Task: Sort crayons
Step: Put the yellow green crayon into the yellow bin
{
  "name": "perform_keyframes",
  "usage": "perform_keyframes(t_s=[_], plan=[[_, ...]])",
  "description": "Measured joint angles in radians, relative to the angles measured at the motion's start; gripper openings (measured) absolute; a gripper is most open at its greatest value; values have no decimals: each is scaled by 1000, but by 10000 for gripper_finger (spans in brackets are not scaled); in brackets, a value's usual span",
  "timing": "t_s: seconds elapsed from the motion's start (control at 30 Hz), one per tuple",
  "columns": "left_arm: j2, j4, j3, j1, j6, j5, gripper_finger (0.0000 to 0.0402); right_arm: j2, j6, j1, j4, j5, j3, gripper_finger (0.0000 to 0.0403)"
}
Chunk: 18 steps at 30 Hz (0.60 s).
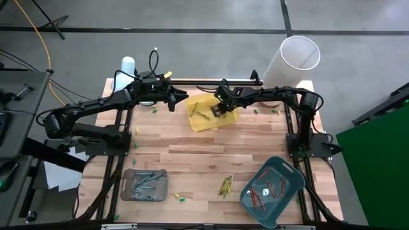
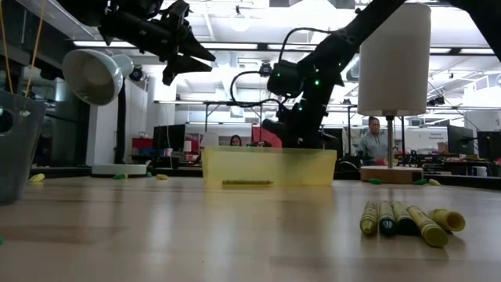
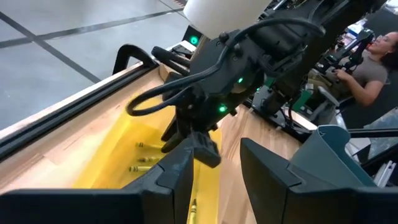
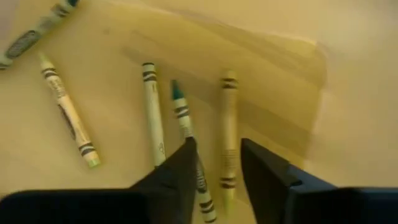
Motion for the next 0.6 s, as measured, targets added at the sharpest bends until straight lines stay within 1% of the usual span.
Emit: perform_keyframes(t_s=[0.13, 0.23, 0.33, 0.47, 0.5, 0.53, 0.6], plan=[[0, 0, 0, 0, 28, -1, 121, -63, -113, -5, -37, -10, 0, 167], [0, -1, 0, 0, 28, -1, 121, -151, -214, -4, -55, -69, 0, 193], [0, -1, 0, 0, 28, -1, 121, -257, -297, 22, -101, -206, 0, 200], [0, -1, 0, 0, 28, -1, 121, -381, -340, 113, -170, -487, 0, 199], [0, -1, 0, 0, 28, -1, 121, -405, -342, 145, -184, -538, 0, 199], [0, -1, 0, 0, 28, -1, 121, -425, -346, 186, -199, -566, 0, 199], [0, -1, 0, 0, 21, -1, 121, -454, -394, 278, -227, -577, 0, 199]])
